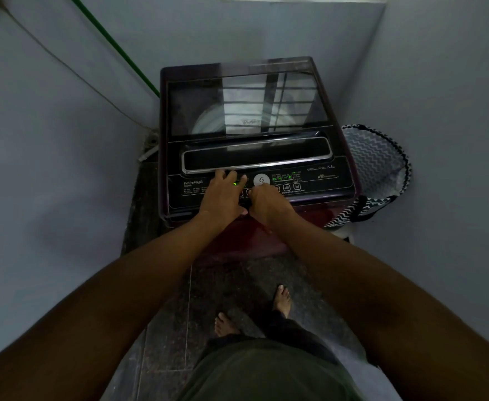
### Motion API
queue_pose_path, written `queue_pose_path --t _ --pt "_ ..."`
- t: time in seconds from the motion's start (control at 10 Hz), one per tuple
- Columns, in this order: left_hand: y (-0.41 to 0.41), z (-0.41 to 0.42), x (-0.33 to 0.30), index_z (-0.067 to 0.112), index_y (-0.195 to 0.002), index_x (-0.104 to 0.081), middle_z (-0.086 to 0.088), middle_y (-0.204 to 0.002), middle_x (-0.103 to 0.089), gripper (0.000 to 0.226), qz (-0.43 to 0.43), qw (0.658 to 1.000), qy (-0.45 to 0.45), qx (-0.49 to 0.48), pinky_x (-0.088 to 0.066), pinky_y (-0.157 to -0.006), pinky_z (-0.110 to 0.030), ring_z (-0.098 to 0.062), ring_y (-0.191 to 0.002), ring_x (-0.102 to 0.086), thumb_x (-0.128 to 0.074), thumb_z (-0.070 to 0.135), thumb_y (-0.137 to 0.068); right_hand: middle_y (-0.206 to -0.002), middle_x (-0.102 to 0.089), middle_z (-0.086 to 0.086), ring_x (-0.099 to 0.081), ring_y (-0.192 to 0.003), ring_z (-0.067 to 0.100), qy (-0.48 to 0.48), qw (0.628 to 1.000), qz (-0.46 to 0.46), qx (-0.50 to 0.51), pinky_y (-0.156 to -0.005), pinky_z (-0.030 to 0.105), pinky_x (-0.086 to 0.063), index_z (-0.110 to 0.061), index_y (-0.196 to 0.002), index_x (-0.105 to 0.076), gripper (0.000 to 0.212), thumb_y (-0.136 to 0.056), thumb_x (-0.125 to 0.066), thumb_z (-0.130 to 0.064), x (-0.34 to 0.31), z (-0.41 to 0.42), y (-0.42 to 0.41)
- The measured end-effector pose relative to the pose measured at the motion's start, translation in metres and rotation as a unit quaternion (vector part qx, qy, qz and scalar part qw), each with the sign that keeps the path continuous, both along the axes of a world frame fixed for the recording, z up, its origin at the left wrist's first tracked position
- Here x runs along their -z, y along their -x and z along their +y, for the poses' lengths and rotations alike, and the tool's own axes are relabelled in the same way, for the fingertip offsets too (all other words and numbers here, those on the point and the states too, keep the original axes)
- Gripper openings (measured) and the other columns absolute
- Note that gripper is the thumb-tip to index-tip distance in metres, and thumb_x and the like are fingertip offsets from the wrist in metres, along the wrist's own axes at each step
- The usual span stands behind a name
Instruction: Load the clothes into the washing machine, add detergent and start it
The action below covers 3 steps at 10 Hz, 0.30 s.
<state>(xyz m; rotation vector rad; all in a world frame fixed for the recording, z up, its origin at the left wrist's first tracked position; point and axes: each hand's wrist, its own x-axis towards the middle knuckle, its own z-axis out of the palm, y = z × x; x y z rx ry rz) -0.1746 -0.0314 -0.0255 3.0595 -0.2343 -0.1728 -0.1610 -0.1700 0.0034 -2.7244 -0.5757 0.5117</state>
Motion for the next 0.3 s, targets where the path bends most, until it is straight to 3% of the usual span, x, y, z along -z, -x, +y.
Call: queue_pose_path --t 0.1,0.2,0.3 --pt "0.001 -0.001 0.002 0.018 -0.149 -0.032 -0.007 -0.138 -0.042 0.092 -0.015 1.000 -0.007 0.005 -0.042 -0.105 -0.041 -0.030 -0.131 -0.031 -0.075 0.051 -0.074 -0.096 -0.067 0.016 -0.064 -0.086 0.027 -0.010 1.000 -0.014 0.021 -0.078 0.037 -0.055 -0.001 -0.094 -0.068 0.018 -0.087 -0.063 -0.016 0.000 0.001 0.001" --pt "0.001 0.001 -0.004 0.018 -0.149 -0.032 -0.007 -0.137 -0.042 0.094 -0.013 1.000 -0.008 0.010 -0.043 -0.103 -0.039 -0.028 -0.129 -0.033 -0.075 0.052 -0.074 -0.107 -0.059 0.016 -0.057 -0.095 0.025 0.001 0.997 -0.079 0.002 -0.082 0.035 -0.052 -0.001 -0.100 -0.069 0.022 -0.086 -0.059 -0.015 0.005 0.002 -0.004" --pt "0.002 -0.001 0.003 0.017 -0.147 -0.036 -0.008 -0.133 -0.044 0.089 -0.034 0.999 -0.010 0.009 -0.042 -0.104 -0.039 -0.026 -0.126 -0.037 -0.069 0.059 -0.075 -0.109 -0.057 0.014 -0.047 -0.104 0.027 0.058 0.984 -0.158 -0.054 -0.088 0.037 -0.045 -0.004 -0.108 -0.063 0.033 -0.083 -0.063 -0.026 0.017 0.003 -0.011"
